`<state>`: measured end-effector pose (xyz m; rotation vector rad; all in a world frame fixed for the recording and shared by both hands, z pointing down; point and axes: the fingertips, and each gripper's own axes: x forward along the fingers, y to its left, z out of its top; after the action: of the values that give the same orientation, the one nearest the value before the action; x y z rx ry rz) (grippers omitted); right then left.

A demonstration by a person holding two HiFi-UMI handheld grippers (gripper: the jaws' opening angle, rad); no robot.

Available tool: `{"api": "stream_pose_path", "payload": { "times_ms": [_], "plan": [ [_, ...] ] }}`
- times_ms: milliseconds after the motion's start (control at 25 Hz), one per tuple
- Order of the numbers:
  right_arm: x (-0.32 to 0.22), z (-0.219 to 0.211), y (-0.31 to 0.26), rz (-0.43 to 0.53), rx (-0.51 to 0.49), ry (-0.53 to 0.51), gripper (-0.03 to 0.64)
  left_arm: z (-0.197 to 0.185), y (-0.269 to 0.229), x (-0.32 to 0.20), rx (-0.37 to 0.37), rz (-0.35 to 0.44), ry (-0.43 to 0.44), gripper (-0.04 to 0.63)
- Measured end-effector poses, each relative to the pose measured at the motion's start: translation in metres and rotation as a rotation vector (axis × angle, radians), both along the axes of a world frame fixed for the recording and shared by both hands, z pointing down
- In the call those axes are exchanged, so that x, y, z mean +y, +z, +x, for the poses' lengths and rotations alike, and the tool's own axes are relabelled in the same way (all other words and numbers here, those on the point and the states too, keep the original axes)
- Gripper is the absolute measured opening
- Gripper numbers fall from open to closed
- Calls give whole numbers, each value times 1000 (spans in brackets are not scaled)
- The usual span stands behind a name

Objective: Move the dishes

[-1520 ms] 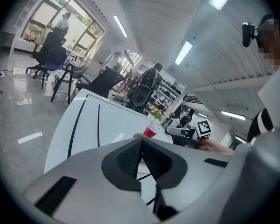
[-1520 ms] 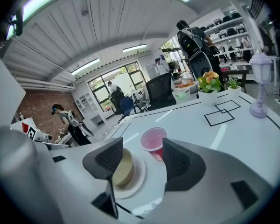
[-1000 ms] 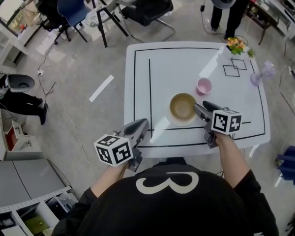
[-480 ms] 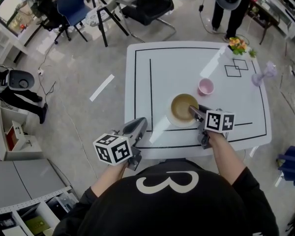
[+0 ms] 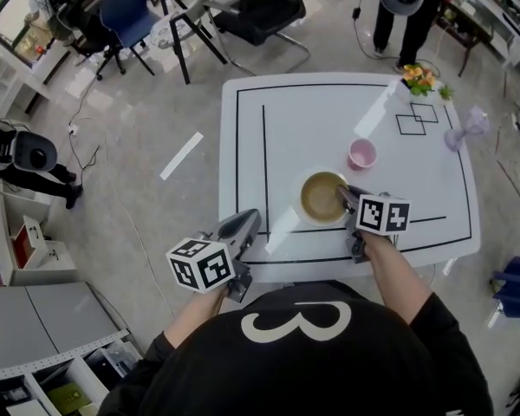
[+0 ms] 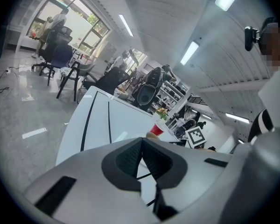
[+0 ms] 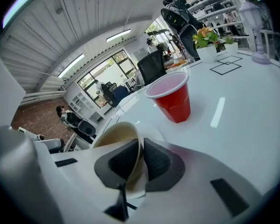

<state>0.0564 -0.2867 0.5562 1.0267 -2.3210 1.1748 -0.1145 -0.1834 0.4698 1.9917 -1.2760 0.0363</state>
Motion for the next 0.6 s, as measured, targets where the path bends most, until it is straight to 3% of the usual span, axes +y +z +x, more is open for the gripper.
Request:
{"api": "stream_pose_path", "payload": {
  "times_ms": [280,600],
  "plan": [
    [2,2,-4,-11,-12,-33,35,1,2,-4,-17,-20,-3,2],
    [0,30,-24,11,-62,3,35,23,2,-16,-16,-23,38,3]
  ]
}}
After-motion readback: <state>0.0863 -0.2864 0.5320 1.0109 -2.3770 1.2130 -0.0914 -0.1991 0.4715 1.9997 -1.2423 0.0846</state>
